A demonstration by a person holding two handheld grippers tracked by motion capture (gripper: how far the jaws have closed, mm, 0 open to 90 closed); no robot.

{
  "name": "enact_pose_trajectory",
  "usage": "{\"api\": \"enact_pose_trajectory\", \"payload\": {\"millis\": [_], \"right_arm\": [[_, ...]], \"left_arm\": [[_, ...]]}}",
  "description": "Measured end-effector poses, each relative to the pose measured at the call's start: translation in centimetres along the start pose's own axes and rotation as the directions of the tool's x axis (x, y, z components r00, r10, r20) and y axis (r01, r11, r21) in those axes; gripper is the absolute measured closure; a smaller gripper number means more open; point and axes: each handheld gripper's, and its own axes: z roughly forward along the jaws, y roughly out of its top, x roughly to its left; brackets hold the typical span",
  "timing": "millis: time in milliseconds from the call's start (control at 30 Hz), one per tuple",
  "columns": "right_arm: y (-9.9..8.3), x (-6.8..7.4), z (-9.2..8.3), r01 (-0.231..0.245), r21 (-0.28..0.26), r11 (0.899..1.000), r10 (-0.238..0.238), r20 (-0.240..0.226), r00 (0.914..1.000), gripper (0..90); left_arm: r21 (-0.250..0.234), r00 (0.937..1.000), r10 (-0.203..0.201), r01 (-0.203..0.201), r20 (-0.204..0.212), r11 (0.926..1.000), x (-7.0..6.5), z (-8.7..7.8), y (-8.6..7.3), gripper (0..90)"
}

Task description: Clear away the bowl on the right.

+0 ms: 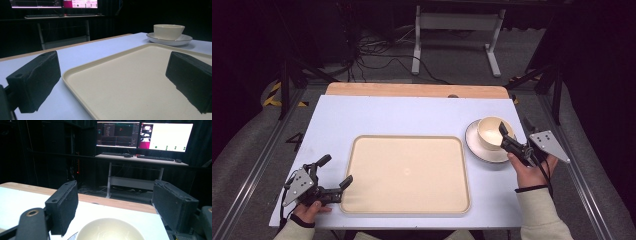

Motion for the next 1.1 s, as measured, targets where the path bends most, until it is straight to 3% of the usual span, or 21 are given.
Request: {"api": "enact_pose_trajectory", "payload": {"millis": [267, 667, 933, 1100], "right_arm": [[0.2, -1.0, 1.4, -0.004, 0.010, 1.000, 0.004, 0.020, 0.9998, 21.7], [1.1, -2.2, 3.2, -0.013, 0.082, 0.997, 0.012, 0.017, 0.9998, 21.2], [1.0, -2.8, 4.0, -0.023, 0.153, 0.988, 0.018, 0.031, 0.9993, 22.9], [0.6, -3.1, 4.8, -0.026, 0.243, 0.970, 0.018, 0.036, 0.9992, 25.7]], "left_arm": [[0.000, 1.0000, 0.000, 0.000, 0.000, 1.0000, 0.0, 0.0, 0.0, 0.2], [0.000, 1.0000, -0.001, 0.001, 0.000, 1.0000, 0.0, 0.0, 0.0, 0.2], [0.000, 1.0000, -0.001, 0.001, 0.000, 1.0000, 0.0, 0.0, 0.0, 0.2], [0.000, 1.0000, -0.002, 0.002, 0.000, 1.0000, 0.0, 0.0, 0.0, 0.2]]}}
